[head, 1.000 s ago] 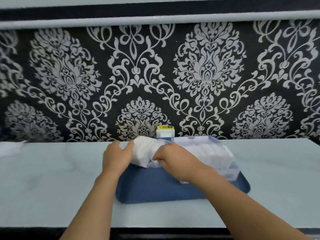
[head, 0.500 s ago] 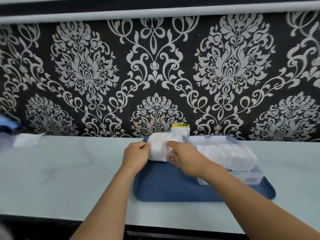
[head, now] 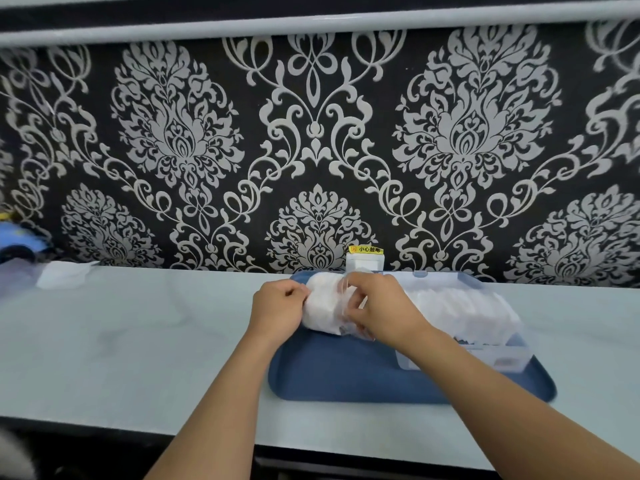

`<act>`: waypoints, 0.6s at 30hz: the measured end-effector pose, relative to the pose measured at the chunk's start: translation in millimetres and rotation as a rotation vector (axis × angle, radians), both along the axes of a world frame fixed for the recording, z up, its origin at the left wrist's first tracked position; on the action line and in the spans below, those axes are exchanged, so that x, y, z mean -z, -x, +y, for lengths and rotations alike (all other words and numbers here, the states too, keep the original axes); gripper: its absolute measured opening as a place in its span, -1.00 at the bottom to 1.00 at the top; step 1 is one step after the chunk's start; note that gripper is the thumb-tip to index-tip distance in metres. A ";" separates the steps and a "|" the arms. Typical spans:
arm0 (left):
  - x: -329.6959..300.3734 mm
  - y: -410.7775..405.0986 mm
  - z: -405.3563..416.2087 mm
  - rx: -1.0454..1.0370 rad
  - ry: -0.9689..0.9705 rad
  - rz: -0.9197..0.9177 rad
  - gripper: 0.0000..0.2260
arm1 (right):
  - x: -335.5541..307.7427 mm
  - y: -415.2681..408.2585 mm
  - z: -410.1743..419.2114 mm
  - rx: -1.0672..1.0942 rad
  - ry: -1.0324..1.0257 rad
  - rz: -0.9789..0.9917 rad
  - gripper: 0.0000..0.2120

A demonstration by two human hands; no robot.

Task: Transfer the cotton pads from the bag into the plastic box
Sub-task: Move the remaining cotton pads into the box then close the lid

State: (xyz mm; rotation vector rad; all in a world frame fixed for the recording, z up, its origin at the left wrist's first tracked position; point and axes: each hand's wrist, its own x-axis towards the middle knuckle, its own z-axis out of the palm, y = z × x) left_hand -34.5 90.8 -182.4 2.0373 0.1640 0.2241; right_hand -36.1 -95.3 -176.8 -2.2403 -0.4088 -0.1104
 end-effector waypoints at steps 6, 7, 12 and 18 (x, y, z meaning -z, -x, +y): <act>0.5 0.1 3.5 0.063 0.225 0.084 -0.67 | -3.9 -3.9 -8.3 -0.155 -0.048 0.059 -0.51; 1.3 0.3 2.8 0.067 0.220 0.089 -0.72 | -5.3 -4.1 -9.4 -0.147 -0.043 0.054 -0.54; 5.3 -3.2 -1.1 0.031 0.148 0.028 -0.74 | -3.4 -6.1 -7.1 0.003 0.073 -0.016 -0.61; 4.9 -3.6 1.8 -0.008 -0.031 -0.062 -0.82 | -4.7 -1.1 -6.3 -0.112 0.135 -0.070 -0.48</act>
